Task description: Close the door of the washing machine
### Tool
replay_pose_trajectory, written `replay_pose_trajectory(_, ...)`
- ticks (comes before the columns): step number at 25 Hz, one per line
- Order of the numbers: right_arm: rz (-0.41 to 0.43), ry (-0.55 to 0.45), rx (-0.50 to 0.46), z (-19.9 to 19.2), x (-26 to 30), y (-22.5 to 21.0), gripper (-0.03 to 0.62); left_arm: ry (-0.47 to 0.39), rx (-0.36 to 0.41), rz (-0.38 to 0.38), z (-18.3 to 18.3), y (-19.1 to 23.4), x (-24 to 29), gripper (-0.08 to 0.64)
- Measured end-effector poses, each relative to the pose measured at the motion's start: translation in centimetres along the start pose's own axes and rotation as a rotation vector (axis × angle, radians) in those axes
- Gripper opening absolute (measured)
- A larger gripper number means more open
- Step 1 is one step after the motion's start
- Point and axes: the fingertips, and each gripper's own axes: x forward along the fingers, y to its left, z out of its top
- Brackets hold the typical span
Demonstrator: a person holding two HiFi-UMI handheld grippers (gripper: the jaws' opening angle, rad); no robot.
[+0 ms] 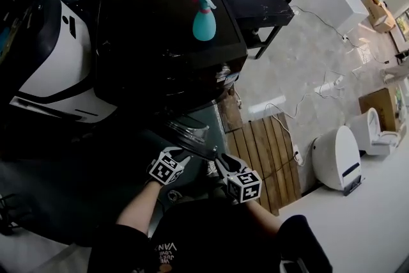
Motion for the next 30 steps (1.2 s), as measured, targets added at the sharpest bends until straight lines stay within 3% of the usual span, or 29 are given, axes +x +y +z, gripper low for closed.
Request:
replay_pose_trajectory(6,0.014,0.031,-0.020,2.2,2.0,-4.5,0.083,-0.046,-0.076,0.086,3.7,2.9,1.9,0.021)
replay_pose_trajectory(12,0.010,0.064,-0.057,3.1,4.6,-6.9,0.002,-0.094,-0.141,0.143,6.7,4.8,3.0,0.012)
replay_pose_trajectory(25,-0.119,0.096,0.215,2.6,13.4,-11.0,0.000,-0.108,-0.229,0.125,10.3,8.7,4.2,0.012)
replay_pose_trajectory(30,-0.158,0.038,0.286,4.9,15.8,-13.2,0.000,-0.137,-0.256,0.119,12.3,10.2,4.8,0.012)
